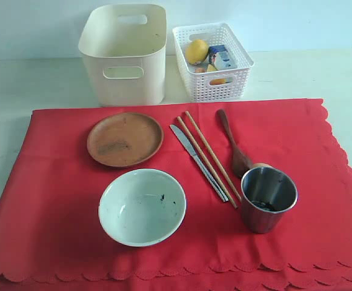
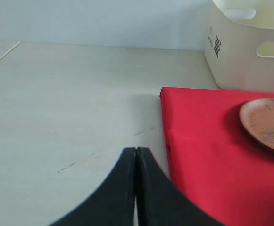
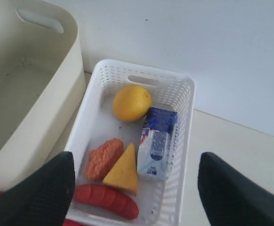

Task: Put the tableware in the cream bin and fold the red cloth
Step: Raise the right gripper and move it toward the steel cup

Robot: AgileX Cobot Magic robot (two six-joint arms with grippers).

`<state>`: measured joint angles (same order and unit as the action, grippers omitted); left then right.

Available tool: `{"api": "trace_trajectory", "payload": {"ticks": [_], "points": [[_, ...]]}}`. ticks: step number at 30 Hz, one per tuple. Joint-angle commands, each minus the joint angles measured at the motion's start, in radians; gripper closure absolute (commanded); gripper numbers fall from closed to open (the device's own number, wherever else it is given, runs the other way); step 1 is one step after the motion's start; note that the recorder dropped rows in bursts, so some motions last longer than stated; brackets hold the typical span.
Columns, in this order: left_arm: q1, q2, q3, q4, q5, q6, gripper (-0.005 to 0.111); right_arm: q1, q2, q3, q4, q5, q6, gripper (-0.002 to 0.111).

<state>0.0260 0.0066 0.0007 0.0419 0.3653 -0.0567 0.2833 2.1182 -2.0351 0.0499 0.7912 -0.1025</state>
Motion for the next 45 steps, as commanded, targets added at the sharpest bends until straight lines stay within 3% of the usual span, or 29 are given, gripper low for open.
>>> {"api": "trace_trajectory", "payload": {"ticks": [1, 18, 45], "points": [[0.002, -0.007, -0.001, -0.005, -0.012, 0.002, 0.107, -0.004, -0.07, -0.007, -0.04, 0.117, 0.002, 0.04], [0.002, -0.007, -0.001, -0.005, -0.012, 0.002, 0.107, -0.004, -0.235, -0.005, -0.06, 0.388, 0.018, 0.04], [0.002, -0.007, -0.001, -0.005, -0.012, 0.002, 0.107, -0.004, -0.581, -0.005, -0.164, 0.43, 0.025, 0.04]]}}
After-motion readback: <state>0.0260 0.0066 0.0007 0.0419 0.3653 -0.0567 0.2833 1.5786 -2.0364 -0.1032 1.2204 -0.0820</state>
